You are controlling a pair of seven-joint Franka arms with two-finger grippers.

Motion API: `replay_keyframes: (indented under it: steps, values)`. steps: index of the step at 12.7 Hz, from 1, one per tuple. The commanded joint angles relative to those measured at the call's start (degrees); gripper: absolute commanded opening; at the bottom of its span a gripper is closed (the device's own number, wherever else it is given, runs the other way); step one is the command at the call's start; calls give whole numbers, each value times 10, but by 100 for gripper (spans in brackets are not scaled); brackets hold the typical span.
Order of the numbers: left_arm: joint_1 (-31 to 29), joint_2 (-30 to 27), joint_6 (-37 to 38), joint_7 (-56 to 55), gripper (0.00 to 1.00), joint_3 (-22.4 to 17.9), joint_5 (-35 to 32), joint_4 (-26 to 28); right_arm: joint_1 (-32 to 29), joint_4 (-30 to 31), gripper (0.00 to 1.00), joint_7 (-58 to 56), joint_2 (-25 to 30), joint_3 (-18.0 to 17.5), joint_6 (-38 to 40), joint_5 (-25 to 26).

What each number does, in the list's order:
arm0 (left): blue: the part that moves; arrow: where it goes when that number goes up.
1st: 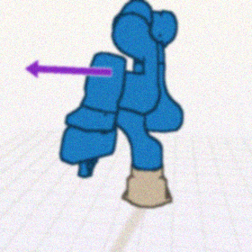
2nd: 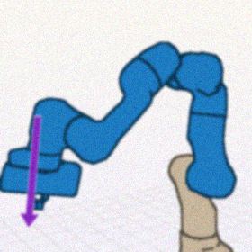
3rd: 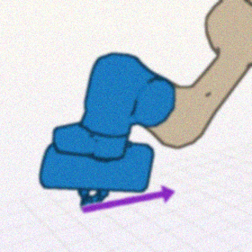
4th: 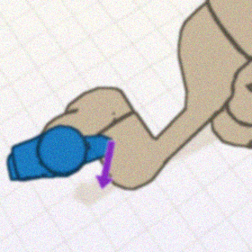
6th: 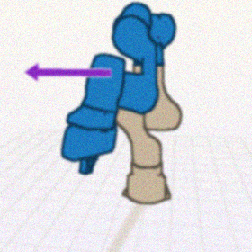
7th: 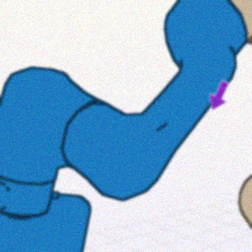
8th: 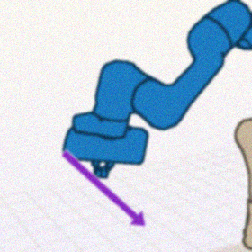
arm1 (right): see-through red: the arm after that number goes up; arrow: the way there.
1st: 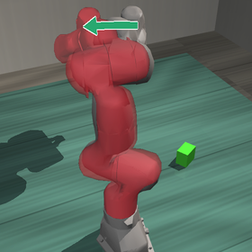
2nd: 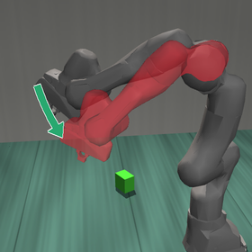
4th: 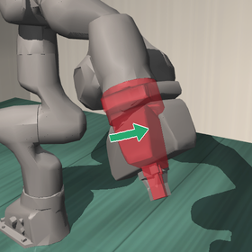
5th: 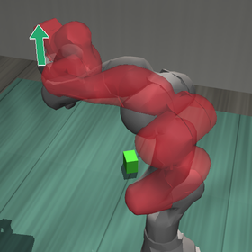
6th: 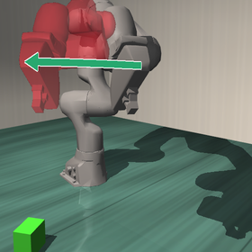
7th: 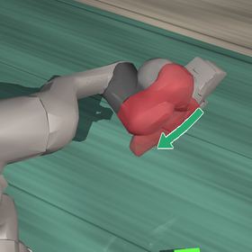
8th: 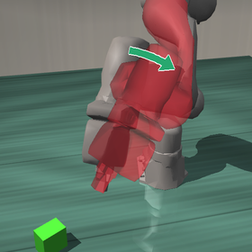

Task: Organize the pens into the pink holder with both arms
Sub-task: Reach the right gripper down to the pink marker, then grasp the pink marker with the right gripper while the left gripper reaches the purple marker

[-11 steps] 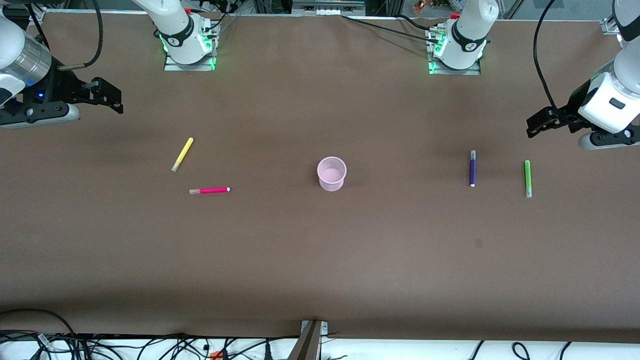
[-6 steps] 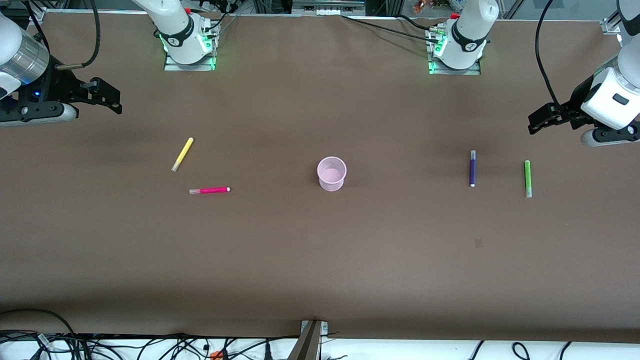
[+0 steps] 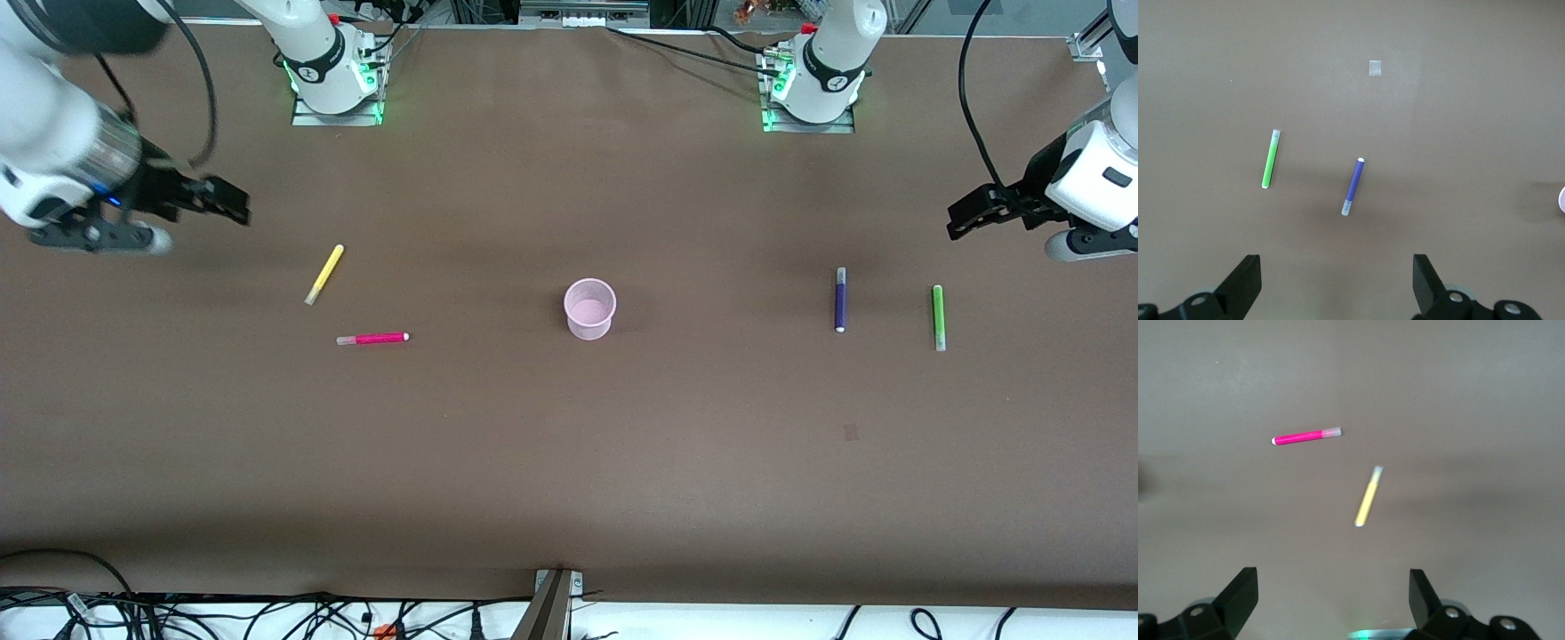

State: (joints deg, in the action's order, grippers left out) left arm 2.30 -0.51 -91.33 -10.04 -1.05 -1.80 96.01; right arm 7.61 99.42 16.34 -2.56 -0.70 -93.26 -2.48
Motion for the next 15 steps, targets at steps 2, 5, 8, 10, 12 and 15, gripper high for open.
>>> replay_keyframes:
  steps: [2,5,8,10,12,15]
  values:
    - [-10,-2,6,-4,100,11,11,-7,50,17,100,221,-94,1,-87,-31]
    - [-9,-1,7,-4,100,11,11,-5,99,26,100,415,-187,1,-197,-31]
    - [-10,11,11,-3,100,11,11,-1,106,18,100,504,-268,1,-295,-32]
    - [-12,16,12,4,100,11,8,2,99,6,100,511,-309,4,-319,-58]
    - [-12,30,22,5,100,8,3,1,99,8,100,512,-329,7,-325,-82]
    - [-37,78,15,5,100,5,-10,1,100,23,100,511,-336,7,-323,-83]
